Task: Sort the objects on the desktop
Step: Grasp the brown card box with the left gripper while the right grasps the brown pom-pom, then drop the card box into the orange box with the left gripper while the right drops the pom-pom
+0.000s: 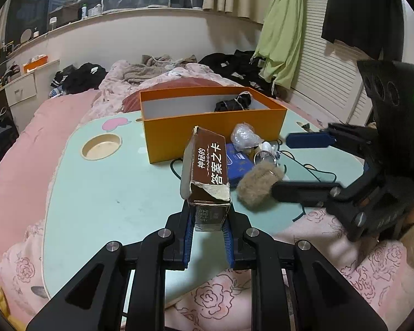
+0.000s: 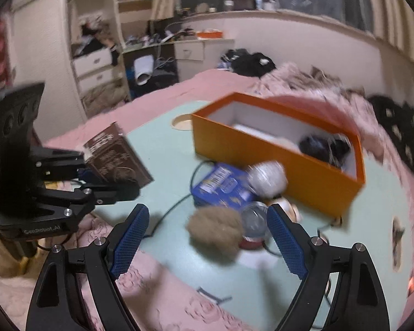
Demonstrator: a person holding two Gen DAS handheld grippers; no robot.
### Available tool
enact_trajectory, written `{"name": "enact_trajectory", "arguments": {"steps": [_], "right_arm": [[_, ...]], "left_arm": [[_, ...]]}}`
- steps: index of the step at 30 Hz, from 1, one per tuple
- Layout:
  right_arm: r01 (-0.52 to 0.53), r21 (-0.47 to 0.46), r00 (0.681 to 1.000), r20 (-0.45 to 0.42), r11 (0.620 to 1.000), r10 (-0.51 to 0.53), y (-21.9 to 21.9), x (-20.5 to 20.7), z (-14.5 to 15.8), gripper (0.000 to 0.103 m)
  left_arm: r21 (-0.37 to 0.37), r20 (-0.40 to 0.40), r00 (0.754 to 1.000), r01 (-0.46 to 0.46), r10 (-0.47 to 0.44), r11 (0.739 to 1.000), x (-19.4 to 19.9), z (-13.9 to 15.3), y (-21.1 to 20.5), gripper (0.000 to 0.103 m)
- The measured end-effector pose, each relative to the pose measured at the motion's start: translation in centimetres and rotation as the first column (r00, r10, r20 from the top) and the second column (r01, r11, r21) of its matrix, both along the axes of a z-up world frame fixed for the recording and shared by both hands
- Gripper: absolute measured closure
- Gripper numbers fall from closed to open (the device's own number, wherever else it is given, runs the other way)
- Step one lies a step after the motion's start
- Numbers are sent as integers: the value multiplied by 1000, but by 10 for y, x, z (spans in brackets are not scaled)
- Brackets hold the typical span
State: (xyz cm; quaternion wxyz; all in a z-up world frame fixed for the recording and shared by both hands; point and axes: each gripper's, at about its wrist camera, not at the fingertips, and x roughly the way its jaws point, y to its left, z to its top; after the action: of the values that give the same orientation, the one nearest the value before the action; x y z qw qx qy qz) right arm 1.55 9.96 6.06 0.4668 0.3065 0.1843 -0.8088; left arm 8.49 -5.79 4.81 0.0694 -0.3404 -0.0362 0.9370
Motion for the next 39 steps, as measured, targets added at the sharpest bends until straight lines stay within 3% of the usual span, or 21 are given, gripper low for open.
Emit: {"name": "enact_trajectory", "arguments": {"steps": [1, 4, 6, 7, 10, 20, 26, 31, 32, 34, 38, 39], "right_arm": [[-12, 25, 1000, -26, 1000, 12, -7, 3, -2, 20], [-42, 104, 999, -22, 994, 45, -22, -2, -16, 51], [-43, 152, 999, 5, 987, 43, -25, -10, -31, 55], [-52, 170, 998, 30, 984, 48, -25, -14, -38, 62], [-77, 126, 990, 124, 989, 61, -11, -22, -46, 77], [-13, -181, 971, 231, 983, 56, 66, -34, -1, 77], [182, -236, 970, 203, 955, -134, 71, -93, 47, 76], [275, -182, 955, 162, 944, -247, 47, -130, 41, 69], [288, -162, 952, 160, 944, -263, 43, -135, 36, 58], [317, -116, 942, 150, 941, -299, 36, -143, 23, 41], [331, -154, 938, 156, 931, -308, 57, -131, 13, 33], [326, -178, 941, 161, 929, -299, 64, -125, 13, 31]], "left_arm": [[1, -2, 1000, -1, 1, 1000, 0, 0, 0, 83], [1, -3, 1000, -2, 2, 1000, 0, 1, 0, 83], [5, 0, 1000, -1, 1, 1000, -1, 0, 0, 83], [6, 2, 1000, -2, 2, 1000, -1, 0, 0, 83], [10, 2, 1000, -2, 2, 1000, 0, 0, -1, 83], [17, -28, 999, 28, -27, 999, -6, 15, 3, 83], [0, -79, 994, 74, -74, 997, -60, 53, 16, 83], [-12, -53, 997, 61, -61, 998, -130, 60, 25, 82], [-19, -31, 999, 44, -45, 999, -144, 55, 25, 78], [-61, 23, 1000, -2, 4, 998, -161, 39, 27, 62], [-65, 12, 1000, -9, 10, 998, -146, 26, 24, 52], [-60, 1, 1000, -19, 19, 998, -138, 26, 22, 38]]}}
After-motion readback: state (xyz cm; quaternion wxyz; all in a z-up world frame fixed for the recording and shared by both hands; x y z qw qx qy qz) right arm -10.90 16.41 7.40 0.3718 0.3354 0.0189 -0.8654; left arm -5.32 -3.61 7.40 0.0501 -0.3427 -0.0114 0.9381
